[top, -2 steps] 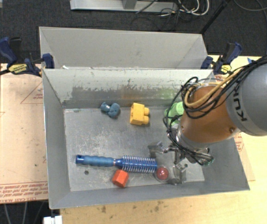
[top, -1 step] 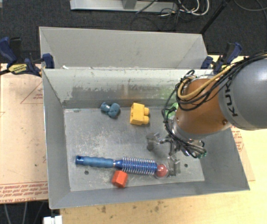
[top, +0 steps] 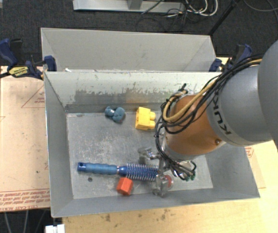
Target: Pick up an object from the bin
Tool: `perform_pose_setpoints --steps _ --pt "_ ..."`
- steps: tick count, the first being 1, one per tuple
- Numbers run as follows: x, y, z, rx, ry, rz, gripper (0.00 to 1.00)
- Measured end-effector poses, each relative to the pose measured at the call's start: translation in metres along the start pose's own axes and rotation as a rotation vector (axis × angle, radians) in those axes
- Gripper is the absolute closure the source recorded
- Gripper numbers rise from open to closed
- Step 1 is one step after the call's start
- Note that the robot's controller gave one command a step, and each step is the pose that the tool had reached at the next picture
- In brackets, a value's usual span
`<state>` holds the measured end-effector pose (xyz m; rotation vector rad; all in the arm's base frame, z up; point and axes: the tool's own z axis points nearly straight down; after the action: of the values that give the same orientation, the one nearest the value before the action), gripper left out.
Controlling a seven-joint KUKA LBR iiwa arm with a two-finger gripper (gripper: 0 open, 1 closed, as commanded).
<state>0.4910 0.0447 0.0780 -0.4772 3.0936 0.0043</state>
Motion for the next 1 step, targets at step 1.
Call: perform_pose_setpoints --steps 1 --pt "0.0028 -0.0024 0.0019 0.001 0.009 0.003 1.00"
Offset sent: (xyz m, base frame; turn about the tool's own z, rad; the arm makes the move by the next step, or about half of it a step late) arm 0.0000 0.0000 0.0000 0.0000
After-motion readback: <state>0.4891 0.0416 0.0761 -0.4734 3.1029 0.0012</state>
